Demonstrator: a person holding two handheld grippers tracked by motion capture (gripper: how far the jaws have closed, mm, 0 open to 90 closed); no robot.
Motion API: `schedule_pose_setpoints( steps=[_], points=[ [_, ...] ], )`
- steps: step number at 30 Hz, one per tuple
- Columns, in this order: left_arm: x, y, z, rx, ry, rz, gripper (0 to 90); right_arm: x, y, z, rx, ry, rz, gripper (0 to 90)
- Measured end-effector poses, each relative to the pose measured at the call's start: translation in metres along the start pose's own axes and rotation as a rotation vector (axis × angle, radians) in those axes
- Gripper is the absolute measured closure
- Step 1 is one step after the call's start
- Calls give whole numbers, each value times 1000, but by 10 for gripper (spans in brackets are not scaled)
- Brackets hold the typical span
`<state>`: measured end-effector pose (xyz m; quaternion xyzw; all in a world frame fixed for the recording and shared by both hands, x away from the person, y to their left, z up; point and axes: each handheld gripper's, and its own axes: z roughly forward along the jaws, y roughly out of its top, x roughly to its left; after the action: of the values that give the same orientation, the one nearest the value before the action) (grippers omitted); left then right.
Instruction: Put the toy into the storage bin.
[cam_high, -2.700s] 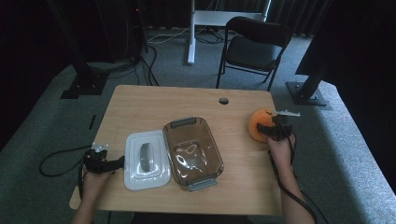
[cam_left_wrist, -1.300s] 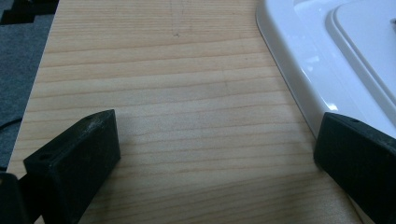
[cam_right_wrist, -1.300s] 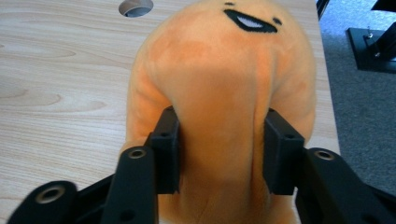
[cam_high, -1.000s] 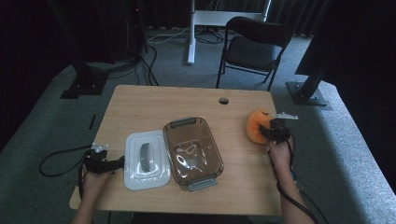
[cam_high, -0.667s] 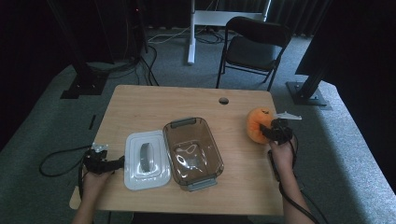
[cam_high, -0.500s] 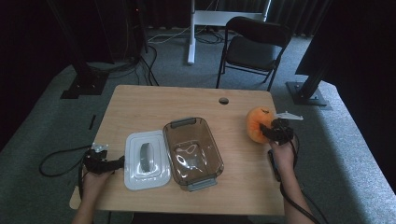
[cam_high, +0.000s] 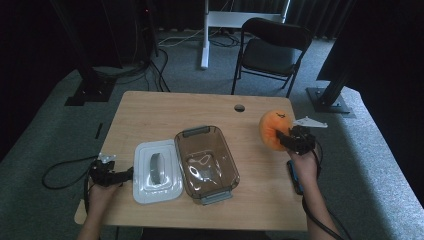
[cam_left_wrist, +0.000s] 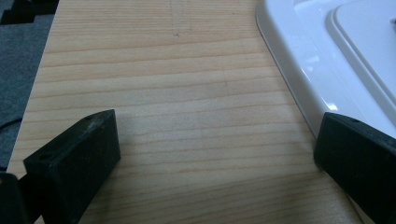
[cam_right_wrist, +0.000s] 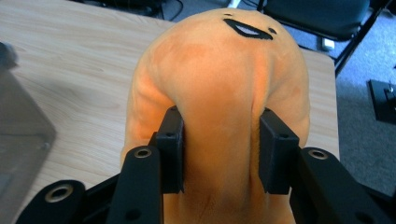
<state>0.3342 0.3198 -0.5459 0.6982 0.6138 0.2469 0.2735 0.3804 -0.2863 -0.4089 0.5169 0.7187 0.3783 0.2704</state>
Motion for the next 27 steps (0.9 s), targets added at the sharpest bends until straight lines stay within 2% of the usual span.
schedule_pose_setpoints(
  steps=[12,27],
  points=[
    [0,0,0,-1,1,0,7,21,18,-26,-58,50,-61,587],
    [0,0,0,1,0,0,7,58,30,-58,-125,170,-154,587]
  ],
)
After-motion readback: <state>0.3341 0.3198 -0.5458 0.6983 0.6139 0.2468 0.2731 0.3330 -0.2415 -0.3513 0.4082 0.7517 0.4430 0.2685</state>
